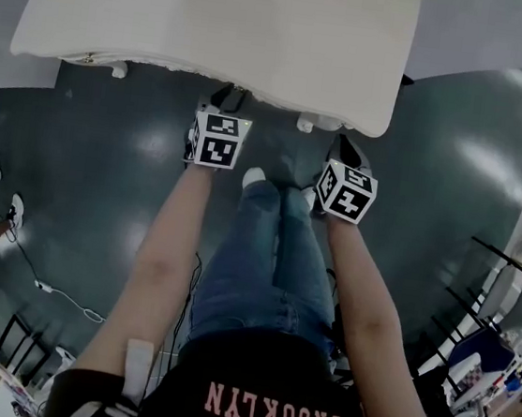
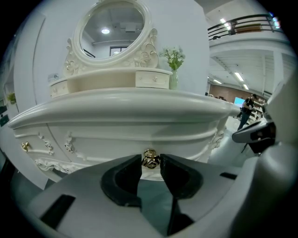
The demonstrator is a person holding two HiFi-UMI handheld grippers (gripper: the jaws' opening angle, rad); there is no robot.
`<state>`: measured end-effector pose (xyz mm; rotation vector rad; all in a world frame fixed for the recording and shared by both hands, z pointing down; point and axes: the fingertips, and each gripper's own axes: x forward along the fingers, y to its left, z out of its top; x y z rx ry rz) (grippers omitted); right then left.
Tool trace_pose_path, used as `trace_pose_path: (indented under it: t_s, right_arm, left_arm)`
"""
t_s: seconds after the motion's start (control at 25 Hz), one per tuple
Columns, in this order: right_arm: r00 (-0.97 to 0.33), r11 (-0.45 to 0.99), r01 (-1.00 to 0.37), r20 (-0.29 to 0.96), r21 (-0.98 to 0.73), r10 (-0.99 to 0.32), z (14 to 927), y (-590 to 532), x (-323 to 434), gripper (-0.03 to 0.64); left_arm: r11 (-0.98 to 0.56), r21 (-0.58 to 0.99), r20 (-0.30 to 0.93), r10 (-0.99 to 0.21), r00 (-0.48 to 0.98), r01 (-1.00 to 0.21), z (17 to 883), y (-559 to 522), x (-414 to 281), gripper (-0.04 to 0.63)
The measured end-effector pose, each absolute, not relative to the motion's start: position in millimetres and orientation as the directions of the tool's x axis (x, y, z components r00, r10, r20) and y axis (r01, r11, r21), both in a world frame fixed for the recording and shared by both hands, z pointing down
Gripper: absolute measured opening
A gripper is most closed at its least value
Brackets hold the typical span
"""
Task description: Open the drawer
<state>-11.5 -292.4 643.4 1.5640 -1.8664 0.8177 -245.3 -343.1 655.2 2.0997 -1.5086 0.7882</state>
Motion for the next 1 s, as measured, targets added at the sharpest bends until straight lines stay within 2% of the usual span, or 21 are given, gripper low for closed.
trace_pose_path:
  t_s: [0.56, 1.0]
  right_arm:
    - [-0.162, 0.131, -0.986, 0.749, -0.1, -0.643, 650, -277, 4, -0.003]
    - [-0.164, 0.13, -0.986, 0.746, -0.105, -0.646, 648, -243, 9, -0.003]
  left_arm:
    - [-0.311, 0.004, 0.677, -0.699, 0.231, -0.951, 660, -342, -247, 0.118]
    - [-0.305, 0.037, 0.692, -0.679, 0.245, -0.951, 659, -289, -246, 0.118]
